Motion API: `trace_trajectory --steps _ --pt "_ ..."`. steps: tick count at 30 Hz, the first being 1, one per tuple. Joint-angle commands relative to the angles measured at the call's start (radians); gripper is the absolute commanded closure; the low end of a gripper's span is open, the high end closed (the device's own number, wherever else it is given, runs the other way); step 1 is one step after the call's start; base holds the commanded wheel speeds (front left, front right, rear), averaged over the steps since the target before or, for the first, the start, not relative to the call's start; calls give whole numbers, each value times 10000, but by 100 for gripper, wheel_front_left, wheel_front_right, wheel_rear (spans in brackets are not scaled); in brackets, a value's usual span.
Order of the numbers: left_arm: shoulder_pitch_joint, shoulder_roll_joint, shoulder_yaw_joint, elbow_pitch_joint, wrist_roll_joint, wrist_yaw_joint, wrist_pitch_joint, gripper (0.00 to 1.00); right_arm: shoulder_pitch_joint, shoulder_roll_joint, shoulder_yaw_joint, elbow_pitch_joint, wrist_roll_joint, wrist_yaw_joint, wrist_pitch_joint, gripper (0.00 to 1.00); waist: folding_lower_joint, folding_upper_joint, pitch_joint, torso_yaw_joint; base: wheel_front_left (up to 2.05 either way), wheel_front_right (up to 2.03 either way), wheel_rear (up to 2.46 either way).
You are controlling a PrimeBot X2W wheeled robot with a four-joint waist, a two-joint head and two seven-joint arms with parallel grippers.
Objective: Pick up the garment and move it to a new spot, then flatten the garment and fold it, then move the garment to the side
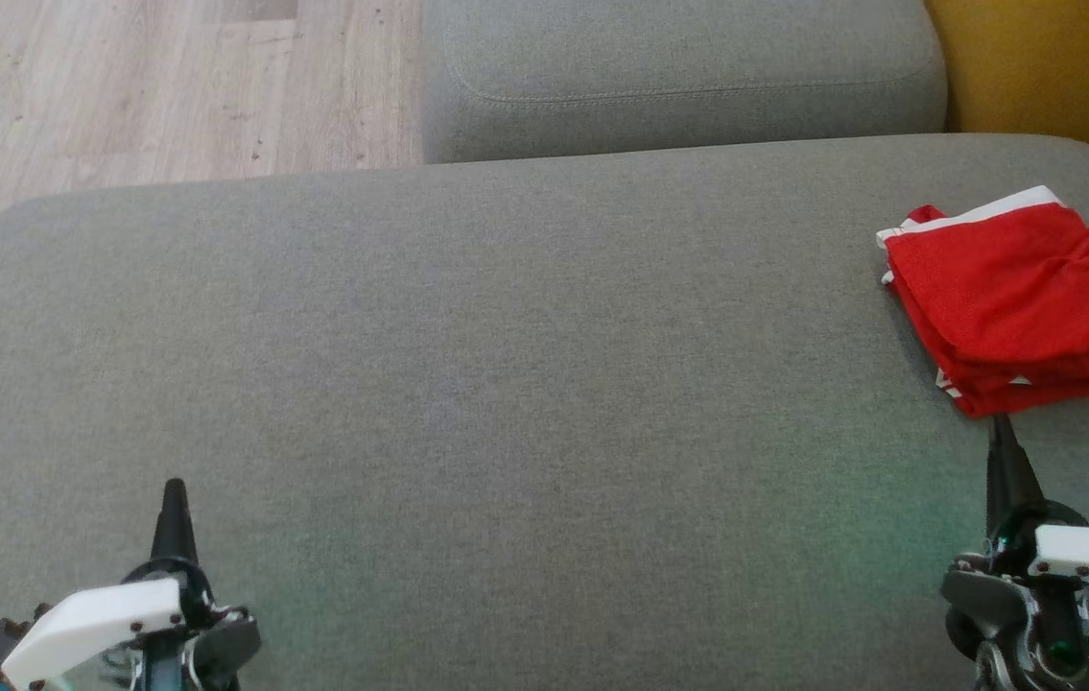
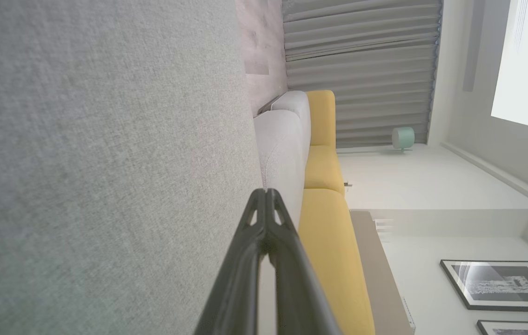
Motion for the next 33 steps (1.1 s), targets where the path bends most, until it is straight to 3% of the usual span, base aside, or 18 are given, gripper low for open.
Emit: trace_trajectory --steps 1,7,33 --pt "-578 34 439 -283 -209 -120 106 100 -562 -204 158 -306 311 -7 101 100 -1 0 2 -7 0 0 0" --pt "-655 -56 713 -278 -643 -276 267 100 -650 -201 81 -304 964 -7 214 100 -1 0 10 -41 0 0 0" --pt "-657 -78 744 -278 -617 -276 292 100 -656 -148 7 -299 902 -7 273 100 -1 0 10 -41 0 0 0"
